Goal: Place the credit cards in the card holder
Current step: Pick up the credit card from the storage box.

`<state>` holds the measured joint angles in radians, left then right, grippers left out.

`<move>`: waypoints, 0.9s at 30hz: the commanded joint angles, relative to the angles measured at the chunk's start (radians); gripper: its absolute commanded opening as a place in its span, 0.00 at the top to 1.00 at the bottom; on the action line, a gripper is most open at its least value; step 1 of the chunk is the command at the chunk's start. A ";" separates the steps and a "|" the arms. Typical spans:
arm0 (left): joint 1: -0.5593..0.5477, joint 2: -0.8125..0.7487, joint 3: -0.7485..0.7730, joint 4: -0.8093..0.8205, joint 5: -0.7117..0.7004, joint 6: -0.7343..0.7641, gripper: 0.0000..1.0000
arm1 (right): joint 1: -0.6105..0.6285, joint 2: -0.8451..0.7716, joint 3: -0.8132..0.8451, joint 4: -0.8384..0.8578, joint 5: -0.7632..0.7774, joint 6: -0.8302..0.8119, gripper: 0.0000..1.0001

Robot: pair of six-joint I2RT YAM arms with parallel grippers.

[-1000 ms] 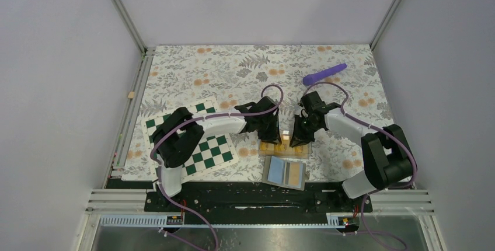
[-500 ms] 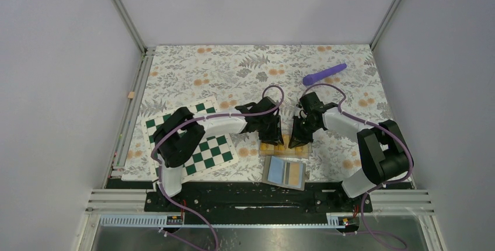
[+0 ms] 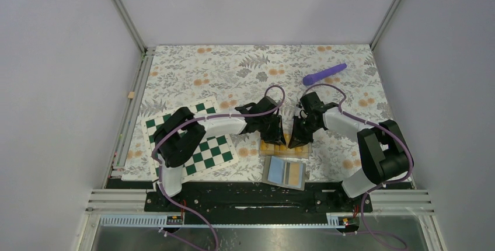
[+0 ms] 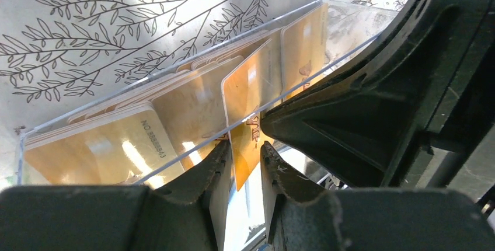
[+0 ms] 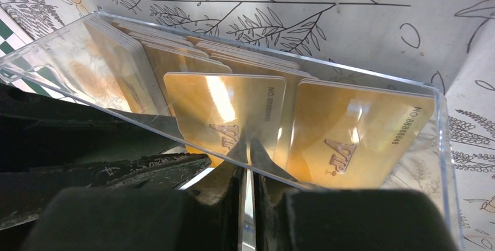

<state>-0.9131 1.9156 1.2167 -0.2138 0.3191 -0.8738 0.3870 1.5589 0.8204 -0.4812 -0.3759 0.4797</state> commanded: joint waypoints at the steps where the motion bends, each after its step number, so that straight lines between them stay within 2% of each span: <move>1: -0.018 -0.026 0.015 0.134 0.100 -0.025 0.76 | 0.003 0.034 -0.011 0.019 0.013 0.008 0.87; 7: -0.019 -0.023 -0.021 0.219 0.143 -0.048 0.80 | 0.003 0.028 -0.010 0.019 0.006 0.008 0.87; 10: -0.019 -0.012 -0.028 0.281 0.189 -0.068 0.89 | 0.003 0.016 -0.009 0.021 0.003 0.010 0.87; 11: -0.020 -0.009 -0.027 0.285 0.195 -0.072 0.97 | 0.003 0.010 -0.007 0.019 0.001 0.010 0.87; 12: -0.020 -0.007 -0.027 0.291 0.198 -0.074 1.00 | 0.003 0.001 -0.004 0.018 -0.002 0.009 0.87; 20: -0.015 -0.026 -0.041 0.323 0.204 -0.091 1.00 | 0.003 -0.111 0.038 -0.040 0.027 -0.013 0.80; 27: -0.016 0.004 -0.006 0.285 0.201 -0.087 1.00 | -0.014 -0.226 0.061 -0.124 0.072 -0.027 0.61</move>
<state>-0.9047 1.9175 1.1679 -0.0231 0.4572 -0.9432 0.3779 1.4078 0.8326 -0.5766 -0.3061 0.4541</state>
